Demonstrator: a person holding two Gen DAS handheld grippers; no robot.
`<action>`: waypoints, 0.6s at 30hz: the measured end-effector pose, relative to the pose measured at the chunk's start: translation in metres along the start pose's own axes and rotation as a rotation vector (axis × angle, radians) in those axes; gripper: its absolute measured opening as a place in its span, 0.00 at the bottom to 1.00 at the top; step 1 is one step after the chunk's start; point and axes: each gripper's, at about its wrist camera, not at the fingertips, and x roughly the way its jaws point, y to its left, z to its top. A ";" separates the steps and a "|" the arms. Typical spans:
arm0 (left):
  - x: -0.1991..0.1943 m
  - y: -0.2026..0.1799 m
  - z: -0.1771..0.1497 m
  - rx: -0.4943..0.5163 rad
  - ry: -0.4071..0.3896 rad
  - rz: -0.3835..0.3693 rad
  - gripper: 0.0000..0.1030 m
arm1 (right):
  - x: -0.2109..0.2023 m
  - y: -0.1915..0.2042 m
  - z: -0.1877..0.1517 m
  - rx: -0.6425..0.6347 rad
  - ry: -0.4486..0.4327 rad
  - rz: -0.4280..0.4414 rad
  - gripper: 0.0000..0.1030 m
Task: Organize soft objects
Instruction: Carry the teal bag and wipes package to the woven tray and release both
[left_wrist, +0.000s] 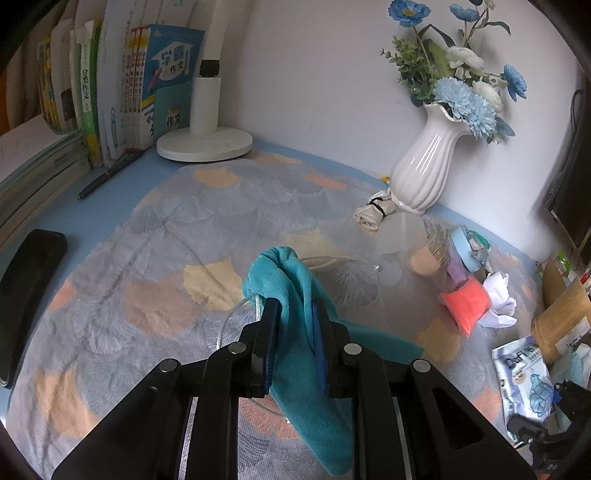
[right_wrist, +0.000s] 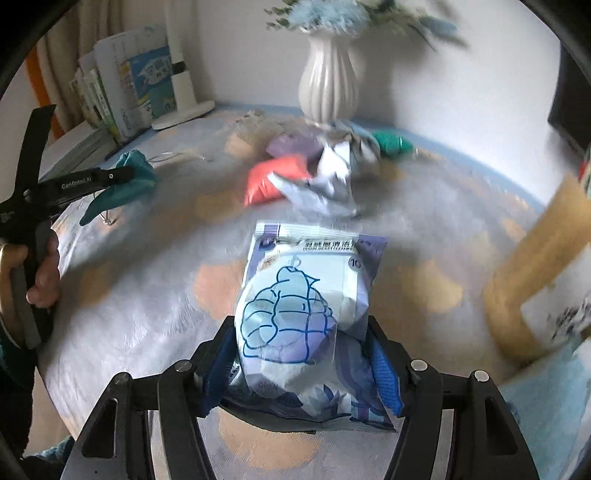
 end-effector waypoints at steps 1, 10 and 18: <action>0.000 -0.001 0.000 0.003 0.000 0.003 0.15 | 0.000 0.000 -0.001 0.003 -0.003 0.011 0.66; -0.005 0.002 0.002 -0.057 0.052 -0.125 0.14 | -0.002 0.011 -0.007 -0.009 -0.041 -0.016 0.57; -0.035 -0.039 -0.004 0.001 0.076 -0.302 0.14 | -0.035 0.006 -0.013 0.013 -0.124 0.023 0.57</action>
